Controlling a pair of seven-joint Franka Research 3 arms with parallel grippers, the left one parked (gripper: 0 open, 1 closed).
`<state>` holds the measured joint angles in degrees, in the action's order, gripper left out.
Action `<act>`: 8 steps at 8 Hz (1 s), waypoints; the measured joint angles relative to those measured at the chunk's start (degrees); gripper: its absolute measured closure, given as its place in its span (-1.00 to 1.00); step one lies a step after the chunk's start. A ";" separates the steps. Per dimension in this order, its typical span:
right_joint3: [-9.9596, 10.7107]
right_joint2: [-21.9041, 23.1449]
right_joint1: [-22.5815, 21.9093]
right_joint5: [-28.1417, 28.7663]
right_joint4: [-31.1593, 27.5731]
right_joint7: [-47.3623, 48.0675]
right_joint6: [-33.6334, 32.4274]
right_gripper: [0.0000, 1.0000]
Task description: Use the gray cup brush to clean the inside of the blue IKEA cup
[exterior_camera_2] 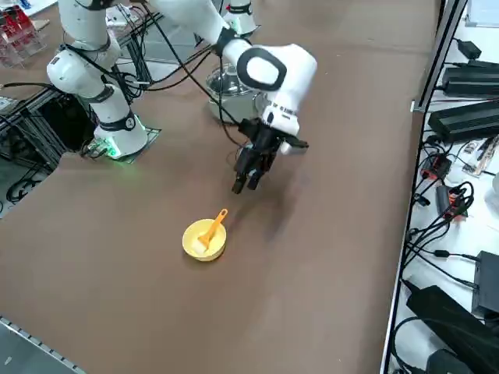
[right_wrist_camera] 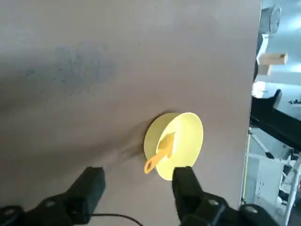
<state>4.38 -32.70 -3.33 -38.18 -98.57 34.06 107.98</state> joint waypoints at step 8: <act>-0.13 -4.10 -0.68 -10.87 -5.29 15.96 0.61 -0.49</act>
<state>4.25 -36.80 -4.01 -49.05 -103.85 50.02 108.60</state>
